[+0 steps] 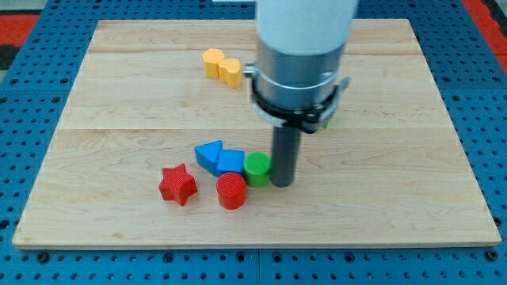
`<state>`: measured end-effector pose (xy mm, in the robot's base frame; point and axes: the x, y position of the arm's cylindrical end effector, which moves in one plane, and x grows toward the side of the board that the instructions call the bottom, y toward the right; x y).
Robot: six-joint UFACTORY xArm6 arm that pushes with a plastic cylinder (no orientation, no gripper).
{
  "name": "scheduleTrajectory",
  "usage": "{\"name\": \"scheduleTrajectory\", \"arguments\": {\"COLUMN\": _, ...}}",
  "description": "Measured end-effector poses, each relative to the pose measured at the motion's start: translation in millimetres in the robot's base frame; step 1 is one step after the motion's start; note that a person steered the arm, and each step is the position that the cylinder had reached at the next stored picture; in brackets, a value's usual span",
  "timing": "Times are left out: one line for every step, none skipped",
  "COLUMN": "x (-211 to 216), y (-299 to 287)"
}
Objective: Move the green star to the blue cube
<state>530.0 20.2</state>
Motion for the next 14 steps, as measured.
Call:
{"name": "scheduleTrajectory", "arguments": {"x": 0.0, "y": -22.2}}
{"name": "scheduleTrajectory", "arguments": {"x": -5.1, "y": -18.4}}
{"name": "scheduleTrajectory", "arguments": {"x": -31.0, "y": -2.8}}
{"name": "scheduleTrajectory", "arguments": {"x": -71.0, "y": 17.5}}
{"name": "scheduleTrajectory", "arguments": {"x": -62.6, "y": 79.4}}
{"name": "scheduleTrajectory", "arguments": {"x": -68.4, "y": 139.6}}
{"name": "scheduleTrajectory", "arguments": {"x": -108.3, "y": 151.5}}
{"name": "scheduleTrajectory", "arguments": {"x": -142.1, "y": 125.2}}
{"name": "scheduleTrajectory", "arguments": {"x": -138.9, "y": 93.5}}
{"name": "scheduleTrajectory", "arguments": {"x": -110.9, "y": 62.5}}
{"name": "scheduleTrajectory", "arguments": {"x": -104.2, "y": 22.3}}
{"name": "scheduleTrajectory", "arguments": {"x": -67.4, "y": 32.0}}
{"name": "scheduleTrajectory", "arguments": {"x": -49.8, "y": 39.5}}
{"name": "scheduleTrajectory", "arguments": {"x": -43.5, "y": 39.7}}
